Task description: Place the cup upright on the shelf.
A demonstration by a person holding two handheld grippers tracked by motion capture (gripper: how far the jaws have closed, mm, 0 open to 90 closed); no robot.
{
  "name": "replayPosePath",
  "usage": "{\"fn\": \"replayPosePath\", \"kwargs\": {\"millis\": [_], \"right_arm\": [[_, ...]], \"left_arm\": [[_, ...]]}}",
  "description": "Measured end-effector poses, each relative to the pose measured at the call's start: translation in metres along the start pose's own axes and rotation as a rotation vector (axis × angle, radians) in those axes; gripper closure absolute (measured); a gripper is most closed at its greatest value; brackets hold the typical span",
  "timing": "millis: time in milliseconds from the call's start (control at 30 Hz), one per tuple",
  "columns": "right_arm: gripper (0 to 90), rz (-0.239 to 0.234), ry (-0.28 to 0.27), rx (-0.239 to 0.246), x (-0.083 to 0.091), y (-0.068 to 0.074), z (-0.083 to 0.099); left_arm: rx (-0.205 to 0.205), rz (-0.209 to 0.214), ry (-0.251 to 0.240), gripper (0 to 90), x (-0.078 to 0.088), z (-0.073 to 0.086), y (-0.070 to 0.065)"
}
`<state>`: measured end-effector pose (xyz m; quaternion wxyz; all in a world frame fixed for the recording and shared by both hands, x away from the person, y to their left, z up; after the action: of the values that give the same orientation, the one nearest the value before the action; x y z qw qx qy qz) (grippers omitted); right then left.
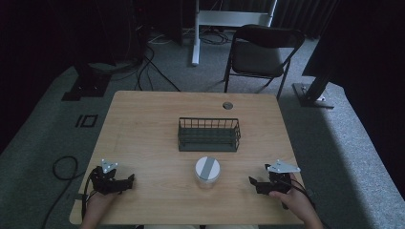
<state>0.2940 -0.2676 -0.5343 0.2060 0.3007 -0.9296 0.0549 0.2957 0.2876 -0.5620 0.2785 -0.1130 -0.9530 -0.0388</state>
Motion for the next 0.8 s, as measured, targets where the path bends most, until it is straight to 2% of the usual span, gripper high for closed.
{"fn": "replayPosePath", "kwargs": {"millis": [200, 467, 800], "right_arm": [[13.0, -0.062, -0.027, 0.015, -0.006, 0.012, -0.004], [13.4, -0.152, -0.034, 0.058, -0.018, 0.034, -0.007], [13.4, -0.248, -0.036, 0.077, -0.035, 0.061, -0.009]], "left_arm": [[0.000, 0.000, 0.000, 0.3, 0.000, 0.000, 0.000], [0.000, 0.000, 0.000, 0.3, 0.000, 0.000, 0.000], [0.000, 0.000, 0.000, 0.3, 0.000, 0.000, 0.000]]}}
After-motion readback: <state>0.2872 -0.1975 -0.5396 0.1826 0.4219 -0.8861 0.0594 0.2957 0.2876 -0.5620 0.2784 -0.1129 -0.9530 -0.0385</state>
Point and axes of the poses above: each handheld gripper's, and its own axes: x roughly backward along the jaws, z roughly out of its underside, y roughly to its left, the point moved 2 cm from there along -x, roughly forward along the jaws, and after that the axes turned 14 degrees about -y, right-handed, at the moved point
